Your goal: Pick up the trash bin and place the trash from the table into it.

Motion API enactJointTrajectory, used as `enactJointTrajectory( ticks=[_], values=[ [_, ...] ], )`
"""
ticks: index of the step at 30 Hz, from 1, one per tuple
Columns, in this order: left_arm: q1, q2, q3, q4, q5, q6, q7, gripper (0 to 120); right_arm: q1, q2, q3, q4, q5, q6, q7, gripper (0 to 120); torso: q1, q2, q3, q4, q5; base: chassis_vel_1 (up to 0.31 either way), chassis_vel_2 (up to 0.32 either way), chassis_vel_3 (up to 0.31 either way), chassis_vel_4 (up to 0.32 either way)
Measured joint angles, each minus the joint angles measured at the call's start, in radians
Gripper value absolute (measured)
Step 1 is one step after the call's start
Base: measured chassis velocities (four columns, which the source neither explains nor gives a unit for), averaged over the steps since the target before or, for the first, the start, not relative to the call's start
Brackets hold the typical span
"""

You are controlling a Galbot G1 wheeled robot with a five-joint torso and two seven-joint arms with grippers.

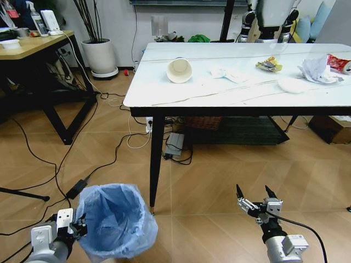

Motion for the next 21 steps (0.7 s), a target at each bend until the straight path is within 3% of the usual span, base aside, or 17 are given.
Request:
enactJointTrajectory(
  ticks=[5,12,15,21],
  values=[
    [0.037,-0.002,-0.003,-0.033,-0.128,0.005,-0.13,0,-0.004,0.0,0.001,-0.001,0.0,0.006,-0.002,100,0.0,0.0,0.0,0.0,0.0,0.0,0.0,0.0,0.0],
    [0.072,-0.009,-0.007,-0.031,-0.164,0.005,-0.212,0,-0.008,0.0,0.0,0.001,-0.002,0.008,-0.003,100,0.0,0.0,0.0,0.0001,0.0001,0.0,0.0,0.0,0.0],
    [0.079,-0.009,-0.007,-0.029,-0.149,0.005,-0.205,0,-0.009,0.0,0.0,0.004,-0.004,0.008,-0.004,100,0.0,0.0,0.0,0.0001,0.0,0.0,0.0,0.0,0.0],
    [0.071,0.019,-0.019,-0.026,-0.08,0.004,-0.055,0,-0.007,0.0,-0.01,0.013,-0.024,0.008,-0.004,100,0.0,0.0,0.0,0.0001,0.0,0.0,0.0,0.0,0.0]
  ],
)
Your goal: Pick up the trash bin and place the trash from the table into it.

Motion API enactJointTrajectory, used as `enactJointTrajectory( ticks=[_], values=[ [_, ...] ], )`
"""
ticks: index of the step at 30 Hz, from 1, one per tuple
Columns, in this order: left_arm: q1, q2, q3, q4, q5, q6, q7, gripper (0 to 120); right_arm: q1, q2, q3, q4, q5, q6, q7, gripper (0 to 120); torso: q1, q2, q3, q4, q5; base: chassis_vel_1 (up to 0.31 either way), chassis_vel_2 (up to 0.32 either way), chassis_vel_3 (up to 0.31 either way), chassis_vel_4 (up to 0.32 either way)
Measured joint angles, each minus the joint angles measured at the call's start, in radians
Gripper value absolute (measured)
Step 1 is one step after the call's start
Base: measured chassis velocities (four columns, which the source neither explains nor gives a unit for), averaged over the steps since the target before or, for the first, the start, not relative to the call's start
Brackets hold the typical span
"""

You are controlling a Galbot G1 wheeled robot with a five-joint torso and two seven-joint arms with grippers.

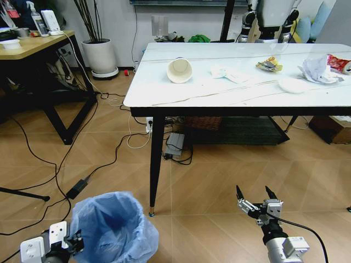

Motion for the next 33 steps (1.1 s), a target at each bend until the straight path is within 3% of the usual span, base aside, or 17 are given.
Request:
enactJointTrajectory(
  ticks=[14,24,33],
  values=[
    [-0.045,0.082,-0.009,0.003,-0.067,-0.001,0.004,0,0.002,0.0,-0.007,0.004,-0.029,-0.002,0.005,100,0.0,0.0,0.0,0.0,0.0,0.0,0.0,0.0,0.0],
    [-0.031,0.065,-0.006,0.004,-0.006,-0.002,0.016,0,-0.003,0.0,0.0,0.021,-0.029,-0.002,0.01,100,0.002,0.003,0.002,0.0,0.0,0.0,0.0,0.0,0.0],
    [-0.029,0.059,-0.009,0.004,-0.005,-0.002,0.023,0,-0.007,0.0,-0.005,0.032,-0.026,0.001,0.011,100,0.011,0.039,0.027,-0.0001,0.0001,0.0,0.0,0.0,0.0]
  ],
)
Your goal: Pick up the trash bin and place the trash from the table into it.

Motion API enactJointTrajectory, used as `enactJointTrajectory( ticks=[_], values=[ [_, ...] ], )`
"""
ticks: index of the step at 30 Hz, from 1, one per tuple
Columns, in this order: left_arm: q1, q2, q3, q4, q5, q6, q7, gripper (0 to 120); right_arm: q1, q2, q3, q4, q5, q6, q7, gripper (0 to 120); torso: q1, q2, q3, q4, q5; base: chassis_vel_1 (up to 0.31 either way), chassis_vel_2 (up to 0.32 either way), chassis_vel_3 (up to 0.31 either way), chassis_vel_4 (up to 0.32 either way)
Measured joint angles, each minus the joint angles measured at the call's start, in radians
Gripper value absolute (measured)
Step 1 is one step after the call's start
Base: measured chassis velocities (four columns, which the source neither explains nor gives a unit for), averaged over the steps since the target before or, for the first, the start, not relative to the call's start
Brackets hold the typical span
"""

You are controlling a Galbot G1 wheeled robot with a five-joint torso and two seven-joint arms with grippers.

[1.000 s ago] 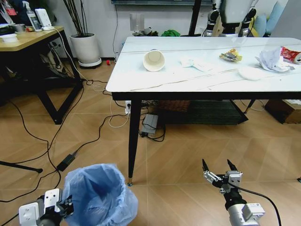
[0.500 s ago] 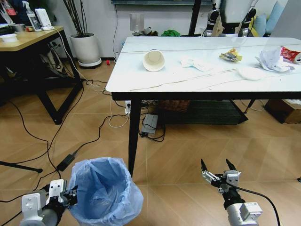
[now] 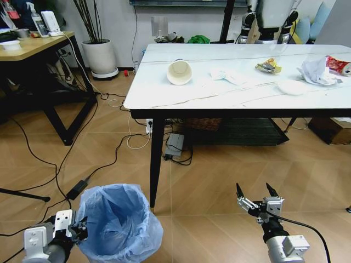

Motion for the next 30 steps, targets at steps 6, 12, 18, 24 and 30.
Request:
enactJointTrajectory(
  ticks=[6,12,18,24,30],
  values=[
    [0.0,-0.005,0.002,0.0,0.001,0.0,0.007,0,-0.001,0.0,-0.001,0.005,0.002,0.0,0.0,100,0.007,0.026,0.019,0.0,0.0,0.0,0.0,0.0,0.0],
    [-0.003,-0.003,-0.003,0.0,0.004,0.0,0.035,0,0.002,0.0,-0.001,0.005,0.003,0.0,0.0,100,0.016,0.053,0.037,0.0,0.0,0.0,0.0,0.0,0.0],
    [-0.003,-0.001,-0.002,0.0,0.0,0.0,0.038,0,0.005,0.0,0.003,0.009,0.007,0.001,0.0,100,0.024,0.078,0.054,0.0,0.0,0.0,0.0,0.0,0.0],
    [-0.002,-0.003,0.001,0.0,-0.003,0.0,0.035,0,0.005,0.0,0.004,0.009,0.008,0.002,0.0,100,0.033,0.103,0.071,0.0,0.0,0.0,0.0,0.0,0.0],
    [-0.004,-0.003,0.001,0.0,-0.017,0.0,0.029,0,0.004,0.0,0.003,0.011,0.007,0.002,0.0,100,0.039,0.124,0.085,0.0,0.0,0.0,0.0,0.0,0.0]
  ],
)
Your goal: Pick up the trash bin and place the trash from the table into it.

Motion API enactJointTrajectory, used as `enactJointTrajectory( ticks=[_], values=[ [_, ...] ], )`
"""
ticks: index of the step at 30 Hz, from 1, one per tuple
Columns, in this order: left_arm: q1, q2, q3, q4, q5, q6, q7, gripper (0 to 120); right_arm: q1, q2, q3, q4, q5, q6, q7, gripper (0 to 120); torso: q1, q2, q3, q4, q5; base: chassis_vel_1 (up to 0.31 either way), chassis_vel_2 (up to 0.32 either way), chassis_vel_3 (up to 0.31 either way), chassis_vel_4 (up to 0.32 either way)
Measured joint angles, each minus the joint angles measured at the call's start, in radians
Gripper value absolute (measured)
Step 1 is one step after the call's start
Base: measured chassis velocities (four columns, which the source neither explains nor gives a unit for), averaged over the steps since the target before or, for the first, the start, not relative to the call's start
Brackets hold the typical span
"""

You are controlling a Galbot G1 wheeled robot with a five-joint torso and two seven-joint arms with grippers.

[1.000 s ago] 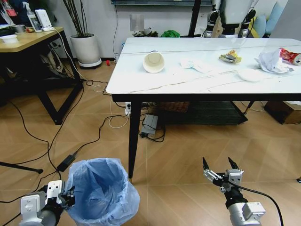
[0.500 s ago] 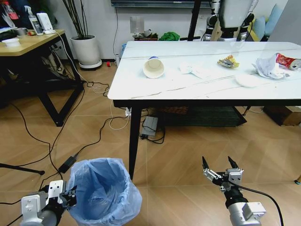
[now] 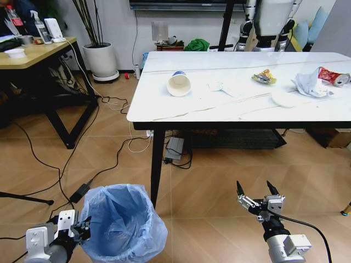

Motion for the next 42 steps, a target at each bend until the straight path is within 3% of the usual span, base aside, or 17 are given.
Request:
enactJointTrajectory(
  ticks=[13,28,42],
  values=[
    [-0.004,0.019,0.003,0.0,-0.039,0.0,-0.019,0,-0.003,0.0,-0.002,0.0,-0.004,0.002,0.002,100,0.02,0.055,0.036,0.0,0.0,0.0,0.0,0.0,0.0],
    [-0.053,0.152,0.011,0.0,-0.224,0.0,-0.116,0,-0.001,0.0,-0.011,0.001,-0.016,-0.001,0.018,100,0.047,0.128,0.081,0.0,0.0,0.0,0.0,0.0,0.0],
    [-0.091,0.244,0.064,0.0,-0.252,0.0,-0.137,0,0.001,0.0,-0.026,0.003,-0.046,-0.007,0.019,100,0.068,0.184,0.116,0.0,-0.0001,0.0,0.0,0.0,0.0]
  ],
)
